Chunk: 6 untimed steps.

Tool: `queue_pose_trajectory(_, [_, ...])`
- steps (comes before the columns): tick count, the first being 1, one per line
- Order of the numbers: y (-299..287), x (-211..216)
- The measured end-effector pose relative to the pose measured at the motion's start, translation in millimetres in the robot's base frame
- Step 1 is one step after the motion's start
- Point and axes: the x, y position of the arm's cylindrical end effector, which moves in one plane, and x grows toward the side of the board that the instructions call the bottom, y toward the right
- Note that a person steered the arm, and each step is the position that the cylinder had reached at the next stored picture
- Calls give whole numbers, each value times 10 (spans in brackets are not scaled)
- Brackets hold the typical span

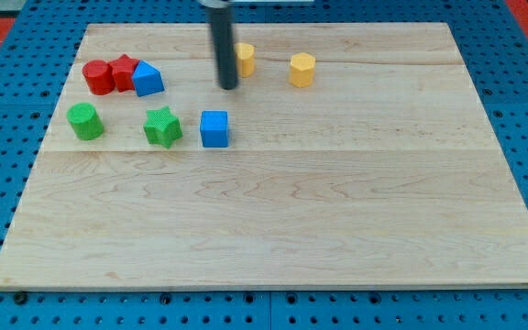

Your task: Move the blue cube along with the green star left a bit

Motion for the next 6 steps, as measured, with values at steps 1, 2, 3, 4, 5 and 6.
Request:
queue_pose_trajectory(1, [631,616])
queue_pose_trajectory(2, [160,908])
queue_pose_trajectory(3, [-463,908])
queue_pose_trajectory(4, [-777,854])
queue_pose_trajectory(5, [-962,506])
queue_pose_trajectory(6, [-1371,396])
